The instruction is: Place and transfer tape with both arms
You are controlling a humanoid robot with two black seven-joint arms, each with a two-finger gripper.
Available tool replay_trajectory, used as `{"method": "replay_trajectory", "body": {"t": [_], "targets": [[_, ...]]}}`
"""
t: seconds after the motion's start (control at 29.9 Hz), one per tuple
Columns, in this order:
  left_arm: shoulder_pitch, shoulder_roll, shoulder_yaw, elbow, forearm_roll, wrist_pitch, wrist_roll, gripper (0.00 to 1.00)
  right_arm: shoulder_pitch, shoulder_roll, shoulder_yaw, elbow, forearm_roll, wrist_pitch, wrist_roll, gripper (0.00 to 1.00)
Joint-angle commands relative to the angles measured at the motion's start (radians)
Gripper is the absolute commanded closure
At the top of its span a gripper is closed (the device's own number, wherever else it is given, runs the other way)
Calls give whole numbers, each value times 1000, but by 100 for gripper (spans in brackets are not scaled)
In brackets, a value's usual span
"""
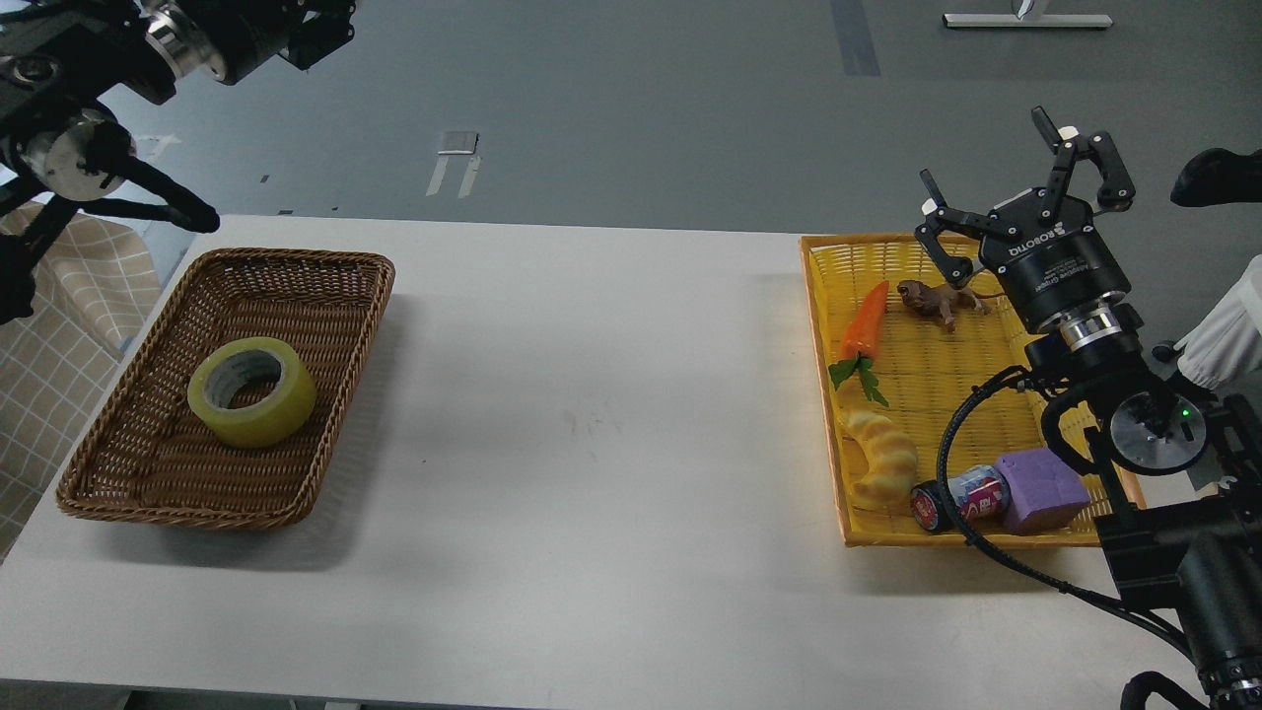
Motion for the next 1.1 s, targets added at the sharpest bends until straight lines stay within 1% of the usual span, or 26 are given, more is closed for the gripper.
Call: {"method": "replay_trajectory", "body": {"t": [0.0,0.1,0.17,0.23,0.43,0.53,0.63,0.8,0.9,1.07], "targets": [[35,-54,-31,1,-68,-2,-50,2,23,-2,-2,-9,0,0,-1,0],[66,-96,-68,1,-78,-22,-50,2,42,-5,-6,-13,-3,0,-1,0],[107,-123,-116,1,-78,-60,-47,2,62,-20,-8,-23,-8,0,-3,0],[130,-133,-146,1,-79,-79,-47,2,77,-28,-14,-49,-17,0,-4,0],[233,-197,-295,1,-78,-123,-44,2,163,-33,-74,-133,-32,0,-9,0],[259,-222,-327,1,-79,-159,-43,2,213,-30,-97,-177,-38,0,-14,0],[284,-254,-346,1,-85,-177,-41,2,279,-27,-147,-234,-38,0,-21,0],[292,-292,-351,19,-85,-180,-40,2,353,-19,-221,-270,-37,0,-23,0],[290,-338,-354,73,-85,-195,-41,2,359,-5,-236,-268,-35,0,-23,0],[289,-400,-367,109,-85,-195,-40,2,358,13,-233,-267,-32,0,-20,0]]}}
